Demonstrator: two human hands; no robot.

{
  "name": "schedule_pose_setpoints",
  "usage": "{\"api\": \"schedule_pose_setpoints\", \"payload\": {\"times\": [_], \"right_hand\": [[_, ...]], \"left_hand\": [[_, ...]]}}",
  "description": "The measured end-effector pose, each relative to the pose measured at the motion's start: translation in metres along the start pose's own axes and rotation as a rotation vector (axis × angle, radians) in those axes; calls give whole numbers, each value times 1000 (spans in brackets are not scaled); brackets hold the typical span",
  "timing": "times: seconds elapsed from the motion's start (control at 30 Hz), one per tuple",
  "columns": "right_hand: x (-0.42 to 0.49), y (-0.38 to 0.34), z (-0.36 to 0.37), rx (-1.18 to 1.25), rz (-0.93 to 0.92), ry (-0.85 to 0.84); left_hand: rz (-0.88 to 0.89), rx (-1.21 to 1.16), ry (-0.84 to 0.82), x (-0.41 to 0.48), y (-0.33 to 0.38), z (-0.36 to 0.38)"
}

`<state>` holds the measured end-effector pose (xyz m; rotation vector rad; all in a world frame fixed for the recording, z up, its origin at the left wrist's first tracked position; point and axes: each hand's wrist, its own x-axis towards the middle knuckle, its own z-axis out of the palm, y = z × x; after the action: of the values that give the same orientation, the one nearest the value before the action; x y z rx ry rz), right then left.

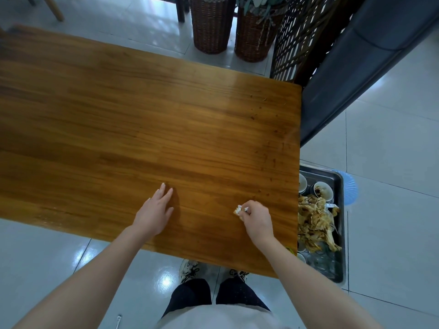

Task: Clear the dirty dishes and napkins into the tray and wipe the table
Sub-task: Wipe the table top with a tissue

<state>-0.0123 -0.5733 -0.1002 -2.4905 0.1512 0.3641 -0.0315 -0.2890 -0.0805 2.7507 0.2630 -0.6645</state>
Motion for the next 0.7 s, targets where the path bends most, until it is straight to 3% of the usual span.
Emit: {"api": "schedule_pose_setpoints", "payload": {"times": [0.17,0.57,0.7], "right_hand": [[14,1,-10,15,102,57],[-24,2,7,-29,-48,37],[-22,18,-13,-4,34,108]], "left_hand": [[3,8,-9,-2,-5,2],[62,53,-34,-3,-4,-6],[94,78,-31,3,8,-6]]}}
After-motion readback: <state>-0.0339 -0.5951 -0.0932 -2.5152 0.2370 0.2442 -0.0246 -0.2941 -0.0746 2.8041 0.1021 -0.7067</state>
